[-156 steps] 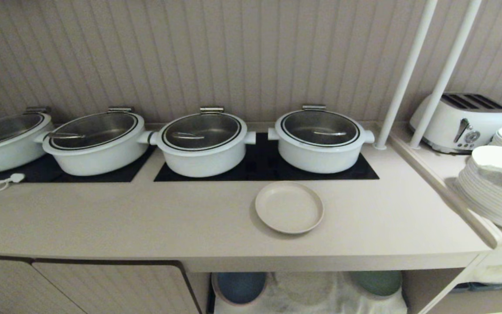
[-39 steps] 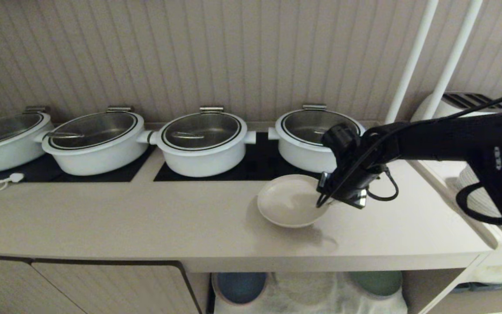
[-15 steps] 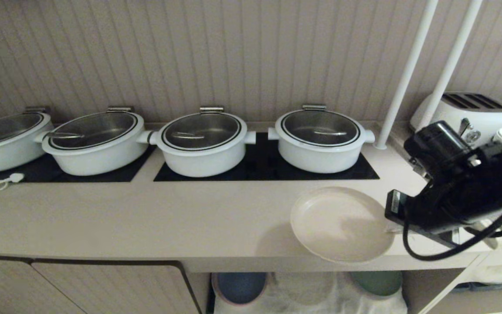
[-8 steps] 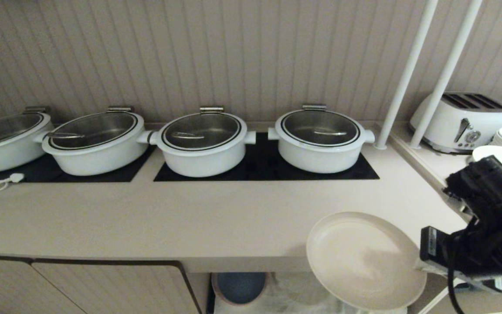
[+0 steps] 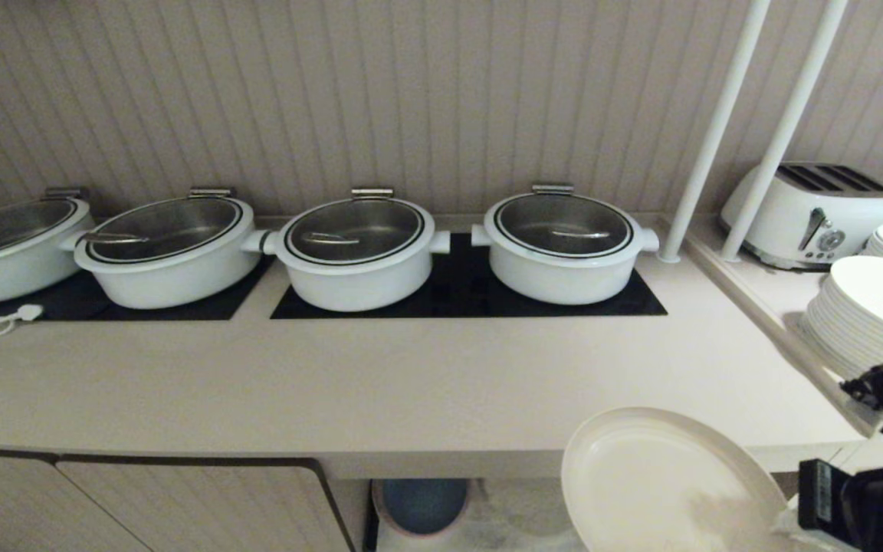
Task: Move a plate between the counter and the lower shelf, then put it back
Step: Put the plate in the cupboard
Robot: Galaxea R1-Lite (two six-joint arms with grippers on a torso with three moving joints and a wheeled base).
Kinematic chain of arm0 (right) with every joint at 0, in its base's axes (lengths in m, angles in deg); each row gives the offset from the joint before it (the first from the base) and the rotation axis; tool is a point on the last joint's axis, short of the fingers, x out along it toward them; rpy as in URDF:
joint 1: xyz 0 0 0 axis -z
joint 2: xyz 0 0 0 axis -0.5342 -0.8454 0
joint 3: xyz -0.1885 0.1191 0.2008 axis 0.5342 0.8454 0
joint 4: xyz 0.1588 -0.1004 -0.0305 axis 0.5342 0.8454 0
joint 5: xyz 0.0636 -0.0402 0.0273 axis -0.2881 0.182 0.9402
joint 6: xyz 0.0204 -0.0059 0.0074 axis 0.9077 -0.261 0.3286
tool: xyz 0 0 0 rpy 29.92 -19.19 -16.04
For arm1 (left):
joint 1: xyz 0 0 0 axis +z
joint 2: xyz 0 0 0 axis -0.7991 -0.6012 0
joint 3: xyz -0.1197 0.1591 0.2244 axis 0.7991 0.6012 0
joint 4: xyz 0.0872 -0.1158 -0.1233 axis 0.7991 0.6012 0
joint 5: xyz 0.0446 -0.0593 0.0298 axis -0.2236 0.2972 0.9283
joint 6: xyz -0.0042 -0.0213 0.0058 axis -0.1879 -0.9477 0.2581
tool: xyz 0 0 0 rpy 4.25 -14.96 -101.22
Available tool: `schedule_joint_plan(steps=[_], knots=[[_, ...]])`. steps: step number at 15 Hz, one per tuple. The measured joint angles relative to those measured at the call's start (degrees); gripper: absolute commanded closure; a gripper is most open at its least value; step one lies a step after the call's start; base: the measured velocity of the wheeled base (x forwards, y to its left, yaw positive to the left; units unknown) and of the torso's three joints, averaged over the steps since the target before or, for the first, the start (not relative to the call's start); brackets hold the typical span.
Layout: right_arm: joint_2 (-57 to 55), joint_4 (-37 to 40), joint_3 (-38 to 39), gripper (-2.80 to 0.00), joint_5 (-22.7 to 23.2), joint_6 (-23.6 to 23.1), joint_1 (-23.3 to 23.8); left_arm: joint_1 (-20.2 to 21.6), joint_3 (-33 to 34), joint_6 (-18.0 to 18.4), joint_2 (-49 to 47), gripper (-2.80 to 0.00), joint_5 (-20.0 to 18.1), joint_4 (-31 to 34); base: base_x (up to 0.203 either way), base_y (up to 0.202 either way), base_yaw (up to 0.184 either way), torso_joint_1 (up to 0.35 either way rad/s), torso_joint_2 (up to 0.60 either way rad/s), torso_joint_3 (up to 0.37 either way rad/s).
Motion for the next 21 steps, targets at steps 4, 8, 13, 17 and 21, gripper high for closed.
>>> schedule_joint_plan(steps=[4,8,13,17,21], knots=[[5.5,0.0,5.4,0.0,0.0,0.1,-1.4,0.0,0.0,0.0,0.0,0.0,0.0,0.0,0.0,0.0,0.0,0.0,0.0,0.0],[9.9,0.2,9.4,0.0,0.1,0.1,-1.7,0.0,0.0,0.0,0.0,0.0,0.0,0.0,0.0,0.0,0.0,0.0,0.0,0.0],[13.1,0.0,13.4,0.0,0.2,0.4,-1.8,0.0,0.0,0.0,0.0,0.0,0.0,0.0,0.0,0.0,0.0,0.0,0.0,0.0],[15.8,0.1,15.9,0.0,0.2,0.6,-1.7,0.0,0.0,0.0,0.0,0.0,0.0,0.0,0.0,0.0,0.0,0.0,0.0,0.0],[17.1,0.1,16.6,0.0,0.2,1.5,-1.7,0.0,0.0,0.0,0.0,0.0,0.0,0.0,0.0,0.0,0.0,0.0,0.0,0.0]])
